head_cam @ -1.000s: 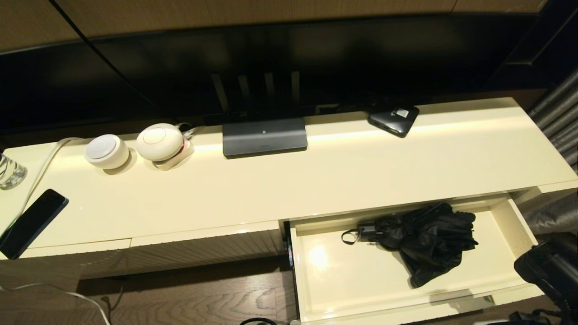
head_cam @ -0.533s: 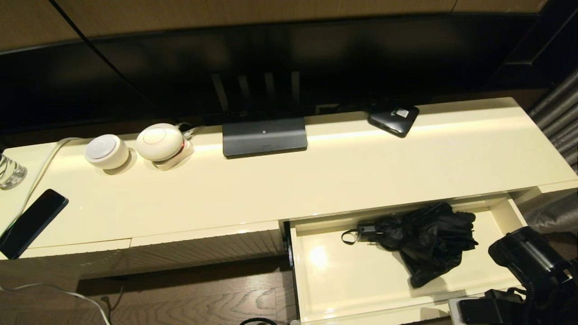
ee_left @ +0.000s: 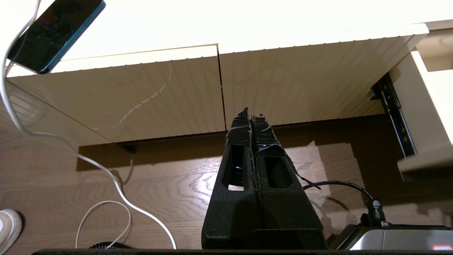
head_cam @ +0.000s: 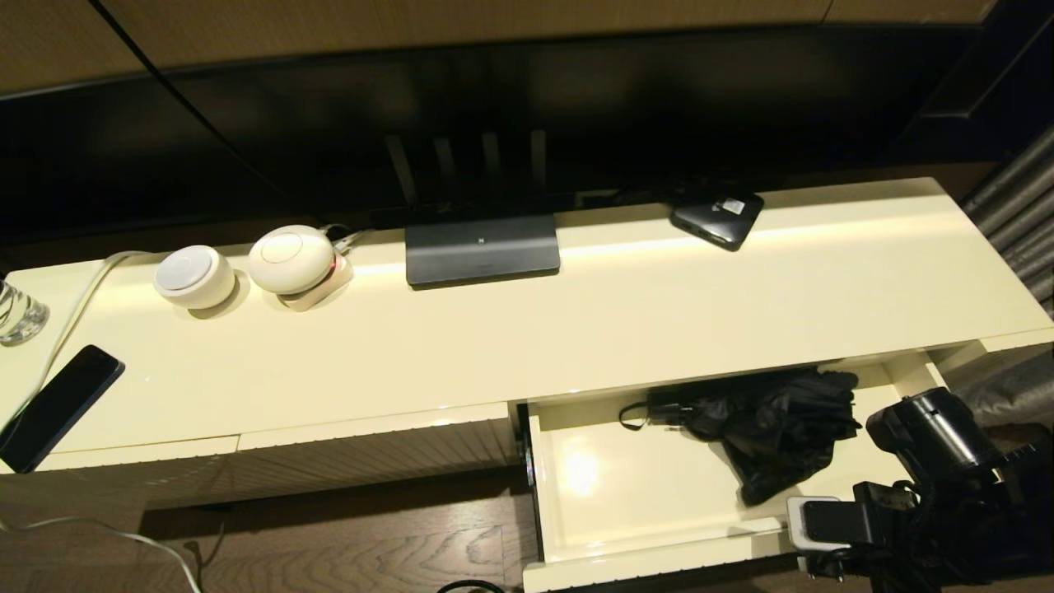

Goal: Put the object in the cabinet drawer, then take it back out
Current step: Close the drawer

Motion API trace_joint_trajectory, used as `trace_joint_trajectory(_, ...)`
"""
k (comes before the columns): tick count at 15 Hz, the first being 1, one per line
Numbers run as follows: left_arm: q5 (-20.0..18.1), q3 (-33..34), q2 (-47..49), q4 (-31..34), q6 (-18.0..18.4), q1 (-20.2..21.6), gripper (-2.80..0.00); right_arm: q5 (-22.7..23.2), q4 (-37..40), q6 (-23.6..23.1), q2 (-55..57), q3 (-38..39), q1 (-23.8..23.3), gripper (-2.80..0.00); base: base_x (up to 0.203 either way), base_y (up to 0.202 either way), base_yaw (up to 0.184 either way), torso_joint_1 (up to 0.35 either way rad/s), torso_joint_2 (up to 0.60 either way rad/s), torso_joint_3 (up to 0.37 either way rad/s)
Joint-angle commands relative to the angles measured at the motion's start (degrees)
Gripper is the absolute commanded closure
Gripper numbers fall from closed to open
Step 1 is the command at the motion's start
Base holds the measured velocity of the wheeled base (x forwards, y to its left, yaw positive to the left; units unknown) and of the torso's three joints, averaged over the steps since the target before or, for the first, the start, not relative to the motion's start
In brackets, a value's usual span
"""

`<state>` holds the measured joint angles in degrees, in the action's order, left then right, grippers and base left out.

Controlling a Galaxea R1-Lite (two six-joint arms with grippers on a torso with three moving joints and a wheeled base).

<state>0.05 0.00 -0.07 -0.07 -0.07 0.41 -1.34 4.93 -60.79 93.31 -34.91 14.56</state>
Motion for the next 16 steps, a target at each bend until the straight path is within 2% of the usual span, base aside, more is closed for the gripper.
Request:
trace_joint_trajectory(1, 0.04, 0.18, 0.07, -0.01, -0.02, 0.02, 0.0, -0.43, -2.48, -0.38, 0.9, -0.05, 0.03, 0.0, 0.0, 0.0, 0.0, 0.0, 0.0, 0.0)
trace_joint_trajectory(16, 0.04, 0.18, 0.07, 0.0, -0.02, 0.02, 0.0, -4.9, -17.43, -0.57, 3.57, -4.64, 0.12, 0.0, 0.0, 0.0, 0.0, 0.0, 0.0, 0.0)
